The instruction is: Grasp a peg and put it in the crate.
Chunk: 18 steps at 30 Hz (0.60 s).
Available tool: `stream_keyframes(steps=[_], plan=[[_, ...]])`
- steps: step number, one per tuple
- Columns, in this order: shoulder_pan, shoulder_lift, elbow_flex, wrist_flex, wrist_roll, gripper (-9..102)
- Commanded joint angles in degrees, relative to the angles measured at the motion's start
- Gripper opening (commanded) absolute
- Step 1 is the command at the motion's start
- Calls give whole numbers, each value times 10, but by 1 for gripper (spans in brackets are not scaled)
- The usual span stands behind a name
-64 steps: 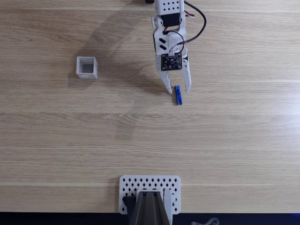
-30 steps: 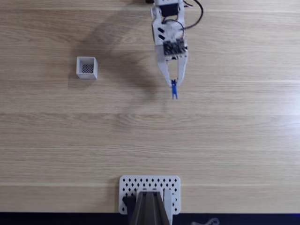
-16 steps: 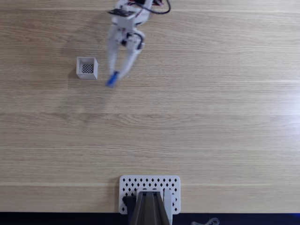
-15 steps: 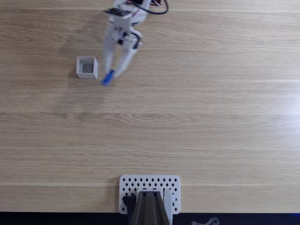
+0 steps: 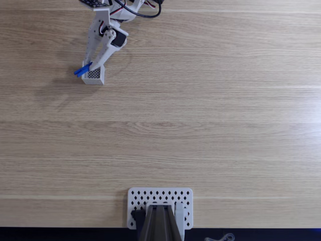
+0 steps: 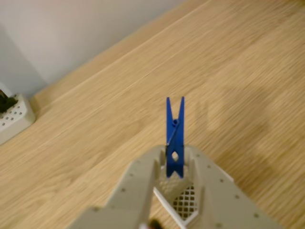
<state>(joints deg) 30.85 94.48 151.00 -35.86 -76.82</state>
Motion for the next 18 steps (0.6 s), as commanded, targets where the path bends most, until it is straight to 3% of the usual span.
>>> stream_keyframes(steps=[1,18], plan=[[2,8,-17,-11,4,-1],[3,-54,-44,-20,4,-1]])
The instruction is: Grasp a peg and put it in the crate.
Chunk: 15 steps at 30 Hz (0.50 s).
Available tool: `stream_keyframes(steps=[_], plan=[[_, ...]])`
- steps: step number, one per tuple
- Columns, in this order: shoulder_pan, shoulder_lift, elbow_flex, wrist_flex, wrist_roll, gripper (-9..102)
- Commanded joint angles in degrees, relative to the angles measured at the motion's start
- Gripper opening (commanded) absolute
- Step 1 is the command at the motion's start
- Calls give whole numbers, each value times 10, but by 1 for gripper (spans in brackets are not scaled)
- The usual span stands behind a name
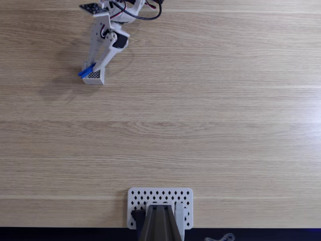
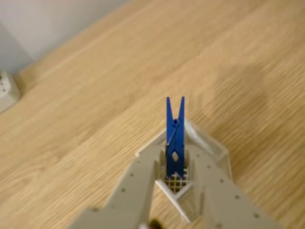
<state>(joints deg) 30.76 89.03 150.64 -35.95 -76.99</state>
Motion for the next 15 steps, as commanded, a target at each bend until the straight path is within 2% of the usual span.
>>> stream_keyframes(steps=[1,7,13,15], plan=[[4,1,-40,-19,5,-1],[4,2,-41,-19,8,2],[10,1,-47,-19,11,16],[10,1,-47,-19,12,17]])
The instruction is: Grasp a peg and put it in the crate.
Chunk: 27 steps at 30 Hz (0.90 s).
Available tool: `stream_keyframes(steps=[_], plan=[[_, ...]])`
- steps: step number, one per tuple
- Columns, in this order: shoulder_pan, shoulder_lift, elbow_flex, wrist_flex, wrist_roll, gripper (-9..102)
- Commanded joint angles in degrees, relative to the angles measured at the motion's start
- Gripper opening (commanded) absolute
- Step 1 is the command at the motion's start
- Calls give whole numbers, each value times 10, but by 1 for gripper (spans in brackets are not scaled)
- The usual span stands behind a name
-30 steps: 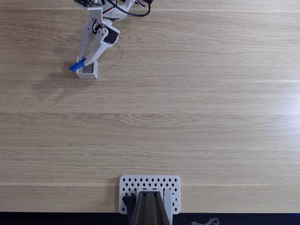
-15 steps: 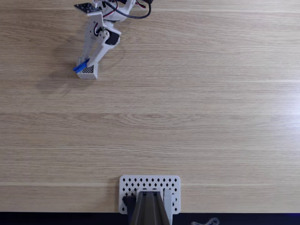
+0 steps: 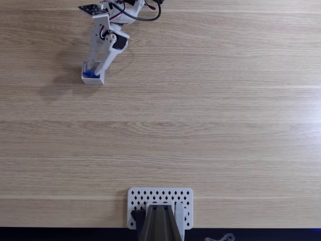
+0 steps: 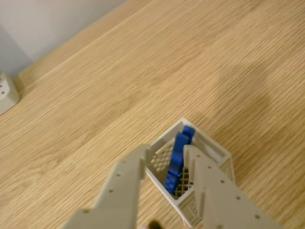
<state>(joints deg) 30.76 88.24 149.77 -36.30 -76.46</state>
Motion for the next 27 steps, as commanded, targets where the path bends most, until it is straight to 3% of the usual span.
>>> stream_keyframes(steps=[1,4,8,16,20,27], plan=[[10,10,-39,-16,7,16],[10,10,-39,-16,8,12],[8,17,-32,-12,4,-3],[-9,158,18,11,63,-1],[-76,286,41,94,171,-1],[-225,509,62,359,332,-1]])
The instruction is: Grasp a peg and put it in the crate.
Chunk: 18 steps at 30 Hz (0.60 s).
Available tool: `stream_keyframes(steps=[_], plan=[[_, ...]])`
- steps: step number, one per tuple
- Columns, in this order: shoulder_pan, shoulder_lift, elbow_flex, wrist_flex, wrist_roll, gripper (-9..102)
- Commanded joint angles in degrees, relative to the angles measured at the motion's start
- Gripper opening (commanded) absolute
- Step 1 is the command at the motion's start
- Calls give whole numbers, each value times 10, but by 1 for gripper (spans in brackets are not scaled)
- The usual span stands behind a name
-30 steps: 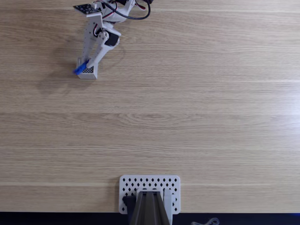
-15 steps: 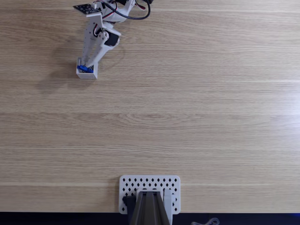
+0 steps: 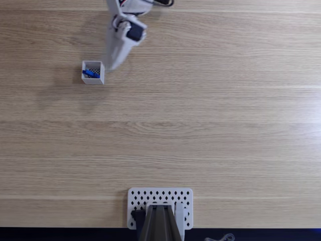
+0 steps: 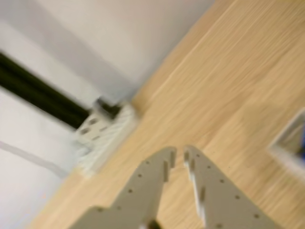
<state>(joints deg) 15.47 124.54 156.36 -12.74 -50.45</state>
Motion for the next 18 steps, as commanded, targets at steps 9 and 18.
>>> stream_keyframes(steps=[9,18], plan=[[-200,411,65,413,321,-1],[-201,627,180,499,497,-1]])
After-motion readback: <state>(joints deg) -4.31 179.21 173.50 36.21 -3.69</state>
